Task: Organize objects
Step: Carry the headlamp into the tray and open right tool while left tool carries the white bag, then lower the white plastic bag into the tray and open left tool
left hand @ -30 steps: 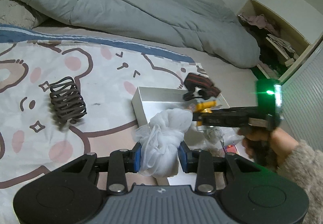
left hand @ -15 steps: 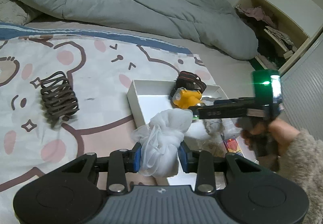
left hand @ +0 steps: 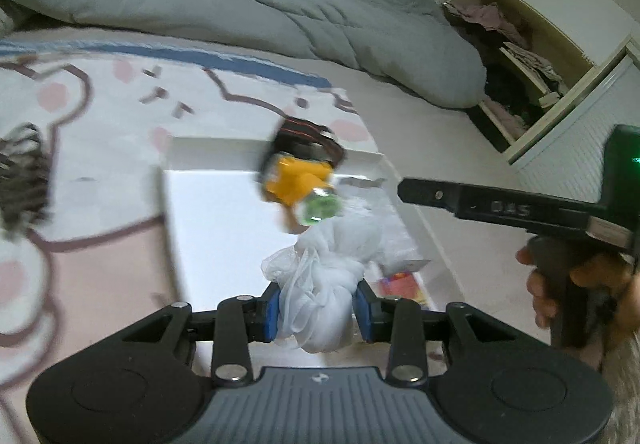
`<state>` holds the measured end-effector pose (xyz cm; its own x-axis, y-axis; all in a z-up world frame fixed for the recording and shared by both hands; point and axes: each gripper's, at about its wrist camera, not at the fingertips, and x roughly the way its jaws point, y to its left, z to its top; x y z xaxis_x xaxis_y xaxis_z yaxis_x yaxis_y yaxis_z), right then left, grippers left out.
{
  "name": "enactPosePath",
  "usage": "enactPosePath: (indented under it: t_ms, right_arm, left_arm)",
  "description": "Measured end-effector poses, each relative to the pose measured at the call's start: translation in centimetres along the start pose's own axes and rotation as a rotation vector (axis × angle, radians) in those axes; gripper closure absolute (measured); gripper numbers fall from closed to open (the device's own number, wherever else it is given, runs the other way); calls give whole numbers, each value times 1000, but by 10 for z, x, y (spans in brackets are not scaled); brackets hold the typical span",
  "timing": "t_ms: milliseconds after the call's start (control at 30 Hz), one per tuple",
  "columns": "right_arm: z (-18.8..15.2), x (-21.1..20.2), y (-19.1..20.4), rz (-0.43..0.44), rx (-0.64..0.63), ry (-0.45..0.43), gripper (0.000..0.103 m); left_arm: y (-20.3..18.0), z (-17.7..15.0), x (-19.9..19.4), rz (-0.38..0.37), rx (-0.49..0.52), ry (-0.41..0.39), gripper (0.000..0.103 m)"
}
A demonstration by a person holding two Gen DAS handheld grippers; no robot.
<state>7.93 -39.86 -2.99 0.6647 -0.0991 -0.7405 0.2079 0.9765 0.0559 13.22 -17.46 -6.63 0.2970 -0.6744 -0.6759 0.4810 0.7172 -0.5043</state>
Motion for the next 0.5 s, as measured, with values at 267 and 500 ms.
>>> enactPosePath:
  t_ms: [267,500]
  right_arm:
    - [-10,-39,-25,26,43,-75,20]
    - [-22,-46,-55,9,111,-81,23]
  left_arm:
    - [-59,-13,64,-93,-37,26,65]
    - [-95,-29,108,-152,-58,54,65]
